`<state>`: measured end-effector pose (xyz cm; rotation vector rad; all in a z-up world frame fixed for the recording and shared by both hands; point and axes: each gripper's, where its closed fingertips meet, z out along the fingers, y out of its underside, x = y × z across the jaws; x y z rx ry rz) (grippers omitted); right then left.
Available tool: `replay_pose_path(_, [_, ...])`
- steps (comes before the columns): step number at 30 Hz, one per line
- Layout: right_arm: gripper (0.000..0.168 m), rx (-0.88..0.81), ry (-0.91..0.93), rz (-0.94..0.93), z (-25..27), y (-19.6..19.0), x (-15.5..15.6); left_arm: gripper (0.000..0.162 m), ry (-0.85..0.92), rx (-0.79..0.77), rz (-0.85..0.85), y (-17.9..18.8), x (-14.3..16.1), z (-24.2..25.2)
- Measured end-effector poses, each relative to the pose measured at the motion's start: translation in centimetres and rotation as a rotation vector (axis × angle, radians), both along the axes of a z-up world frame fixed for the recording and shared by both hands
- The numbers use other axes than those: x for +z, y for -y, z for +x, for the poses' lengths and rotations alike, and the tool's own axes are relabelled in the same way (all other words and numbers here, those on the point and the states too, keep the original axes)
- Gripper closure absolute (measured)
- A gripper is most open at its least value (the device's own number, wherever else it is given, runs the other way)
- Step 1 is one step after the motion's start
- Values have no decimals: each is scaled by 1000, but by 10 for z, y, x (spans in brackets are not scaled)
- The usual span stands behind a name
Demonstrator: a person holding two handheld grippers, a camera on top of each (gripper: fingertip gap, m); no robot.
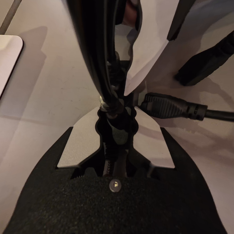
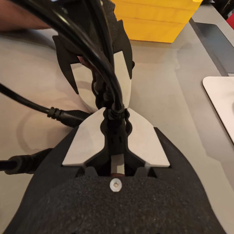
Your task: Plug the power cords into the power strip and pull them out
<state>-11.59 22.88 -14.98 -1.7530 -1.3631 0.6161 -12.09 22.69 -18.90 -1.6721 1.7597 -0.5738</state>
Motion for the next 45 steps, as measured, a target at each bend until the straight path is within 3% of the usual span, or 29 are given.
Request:
replay_pose_path(8, [143,-11,76,21,-5,-1,0,116,-5,0,-5,0,0,0])
replay_pose_path(18, [143,-5,1,-60,0,-1,1,116,-1,5,-12,0,0,1])
replay_pose_path(37, [144,-34,86,-29,-4,-3,1,116,-3,7,8,-1,0,0])
replay_pose_path(45, [143,-34,39,-61,-3,-3,1,117,-8,12,11,-2,0,1])
